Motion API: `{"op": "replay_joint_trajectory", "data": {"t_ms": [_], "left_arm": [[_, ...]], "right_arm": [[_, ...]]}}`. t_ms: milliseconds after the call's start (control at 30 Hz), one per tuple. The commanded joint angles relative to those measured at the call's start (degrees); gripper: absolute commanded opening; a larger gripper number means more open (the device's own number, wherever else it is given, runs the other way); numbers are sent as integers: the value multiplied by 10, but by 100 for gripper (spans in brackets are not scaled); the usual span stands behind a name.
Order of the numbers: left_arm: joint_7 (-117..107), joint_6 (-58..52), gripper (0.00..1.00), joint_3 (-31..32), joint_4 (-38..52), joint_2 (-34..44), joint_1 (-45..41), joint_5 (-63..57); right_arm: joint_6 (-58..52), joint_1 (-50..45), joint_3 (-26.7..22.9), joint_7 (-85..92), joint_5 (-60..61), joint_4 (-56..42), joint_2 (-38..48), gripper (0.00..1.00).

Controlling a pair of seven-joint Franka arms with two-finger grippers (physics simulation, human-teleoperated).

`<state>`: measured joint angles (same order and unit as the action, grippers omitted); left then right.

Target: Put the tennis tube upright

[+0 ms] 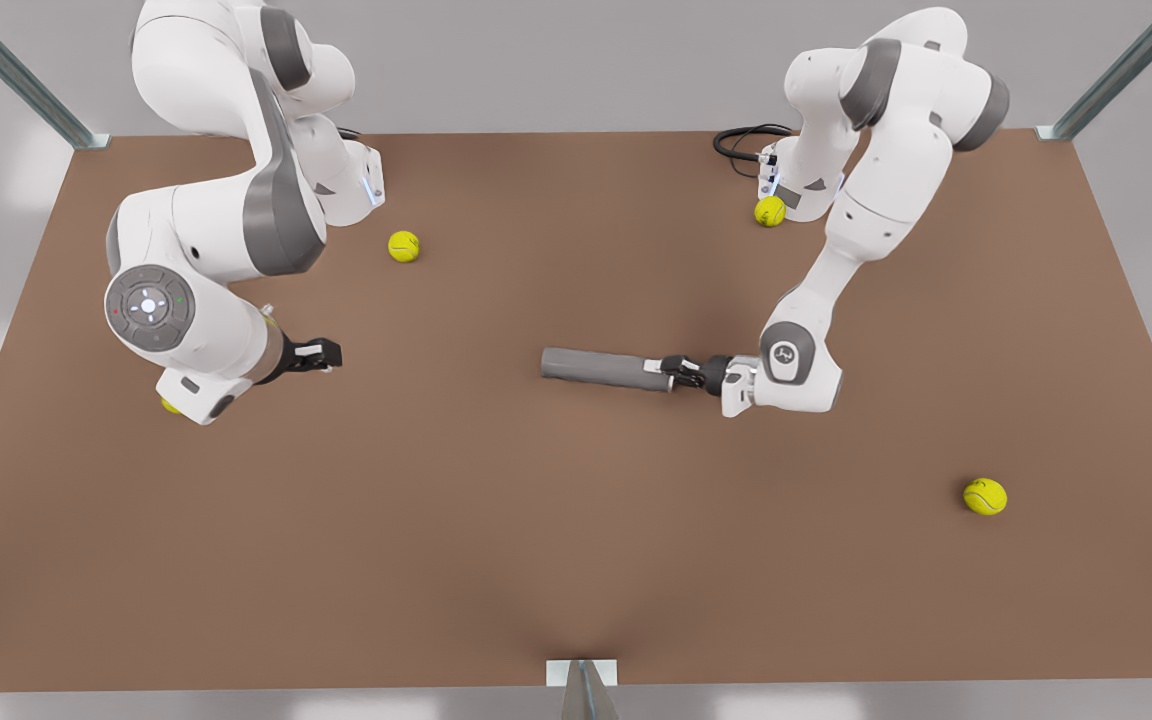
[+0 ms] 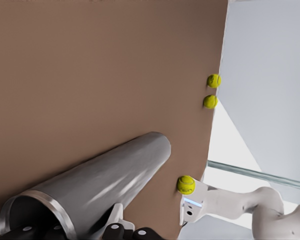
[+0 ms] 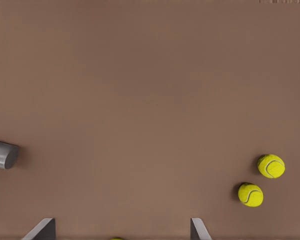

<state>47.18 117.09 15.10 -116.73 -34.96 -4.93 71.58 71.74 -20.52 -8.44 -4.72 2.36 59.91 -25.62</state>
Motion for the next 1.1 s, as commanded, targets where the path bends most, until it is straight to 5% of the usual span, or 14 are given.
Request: {"op": "replay_joint_trajectory", "data": {"t_ms": [0, 600, 1067], "left_arm": [[-9, -12, 27, -2, 0, 10, 0, -2], [-171, -41, 21, -23, 12, 153, 24, -152], [-252, -41, 21, -118, 83, 290, 39, -527]], "right_arm": [[0, 0, 0, -4, 0, -1, 0, 100], [0, 5, -2, -1, -2, -1, 2, 100], [0, 1, -1, -5, -2, -2, 2, 100]]}}
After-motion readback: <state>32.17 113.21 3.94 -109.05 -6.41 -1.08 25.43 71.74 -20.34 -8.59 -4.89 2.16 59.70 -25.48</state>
